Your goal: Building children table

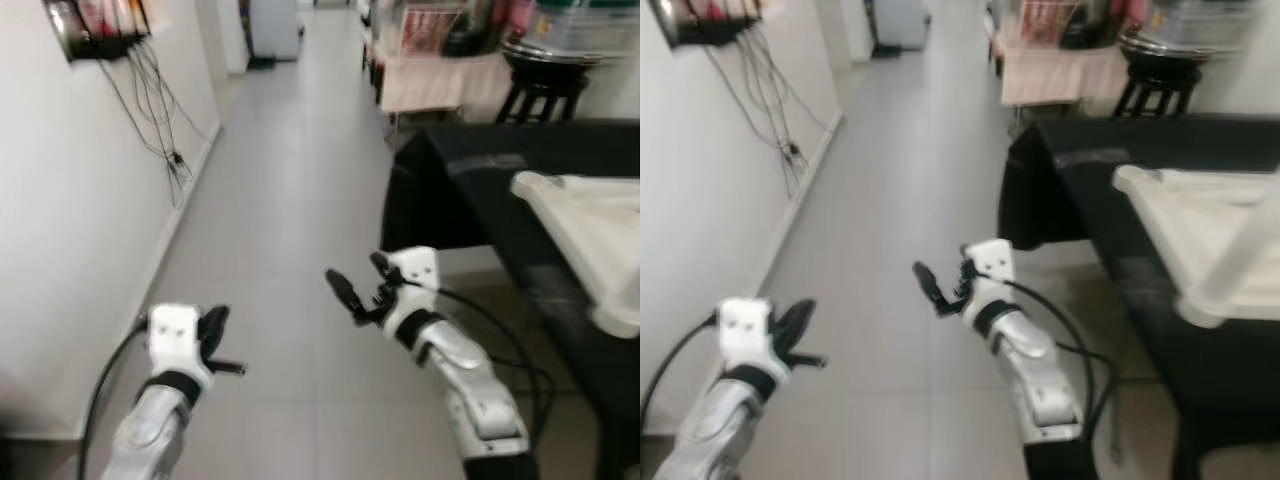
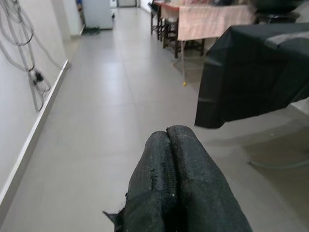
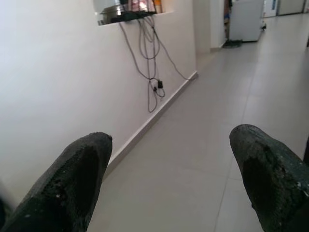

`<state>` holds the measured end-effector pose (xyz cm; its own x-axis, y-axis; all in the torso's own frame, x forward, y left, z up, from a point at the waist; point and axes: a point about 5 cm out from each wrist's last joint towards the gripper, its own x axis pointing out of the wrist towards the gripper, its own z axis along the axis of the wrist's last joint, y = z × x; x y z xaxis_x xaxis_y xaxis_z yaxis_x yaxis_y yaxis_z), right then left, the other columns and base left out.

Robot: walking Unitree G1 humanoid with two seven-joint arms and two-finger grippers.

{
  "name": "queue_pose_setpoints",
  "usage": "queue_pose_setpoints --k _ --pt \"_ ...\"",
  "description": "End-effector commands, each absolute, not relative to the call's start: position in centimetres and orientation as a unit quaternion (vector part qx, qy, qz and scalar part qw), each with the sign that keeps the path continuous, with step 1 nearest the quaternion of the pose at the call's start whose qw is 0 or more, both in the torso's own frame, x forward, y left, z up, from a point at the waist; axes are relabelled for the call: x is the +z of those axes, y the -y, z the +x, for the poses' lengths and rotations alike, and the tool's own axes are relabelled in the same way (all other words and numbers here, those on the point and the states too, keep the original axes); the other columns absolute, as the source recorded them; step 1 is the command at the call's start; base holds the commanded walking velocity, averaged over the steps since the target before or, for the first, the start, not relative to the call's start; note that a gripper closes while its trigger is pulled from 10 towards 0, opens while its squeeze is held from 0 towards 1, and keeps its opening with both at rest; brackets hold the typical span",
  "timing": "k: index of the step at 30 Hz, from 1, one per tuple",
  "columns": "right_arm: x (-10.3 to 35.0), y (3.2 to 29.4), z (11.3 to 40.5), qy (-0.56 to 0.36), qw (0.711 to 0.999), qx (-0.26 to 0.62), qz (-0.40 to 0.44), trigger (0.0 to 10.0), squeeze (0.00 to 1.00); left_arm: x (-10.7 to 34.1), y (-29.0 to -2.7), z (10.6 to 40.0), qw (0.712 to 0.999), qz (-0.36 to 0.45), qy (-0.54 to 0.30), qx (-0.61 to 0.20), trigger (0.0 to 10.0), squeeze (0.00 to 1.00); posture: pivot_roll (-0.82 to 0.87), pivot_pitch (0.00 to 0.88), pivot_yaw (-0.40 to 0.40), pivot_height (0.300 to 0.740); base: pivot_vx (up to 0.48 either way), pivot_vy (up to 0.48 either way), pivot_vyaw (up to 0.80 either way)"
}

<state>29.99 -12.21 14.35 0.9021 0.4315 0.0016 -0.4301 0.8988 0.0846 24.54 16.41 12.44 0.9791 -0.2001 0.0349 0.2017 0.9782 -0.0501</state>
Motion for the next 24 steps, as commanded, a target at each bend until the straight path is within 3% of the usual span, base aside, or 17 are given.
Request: queue_pose_setpoints --k 1,12,24 --pt "14.2 12.6 30.1 -0.01 0.975 0.215 0.051 10.0 0.0 12.2 -16.0 24.4 0.993 -0.028 0.012 -0.112 10.0 0.0 -0.06 0.0 0.002 0.74 0.304 0.0 0.0" --pt "14.3 11.7 30.4 -0.004 0.973 0.223 0.054 10.0 0.0 12.7 -14.4 24.6 0.985 0.011 0.02 -0.168 10.0 0.0 -0.04 0.0 0.01 0.74 0.306 0.0 0.0" --pt "13.9 11.4 30.6 -0.013 0.973 0.225 0.041 10.0 0.0 13.7 -12.7 25.0 0.977 -0.009 0.036 -0.212 10.0 0.0 -0.07 0.0 0.033 0.74 0.308 0.0 0.0"
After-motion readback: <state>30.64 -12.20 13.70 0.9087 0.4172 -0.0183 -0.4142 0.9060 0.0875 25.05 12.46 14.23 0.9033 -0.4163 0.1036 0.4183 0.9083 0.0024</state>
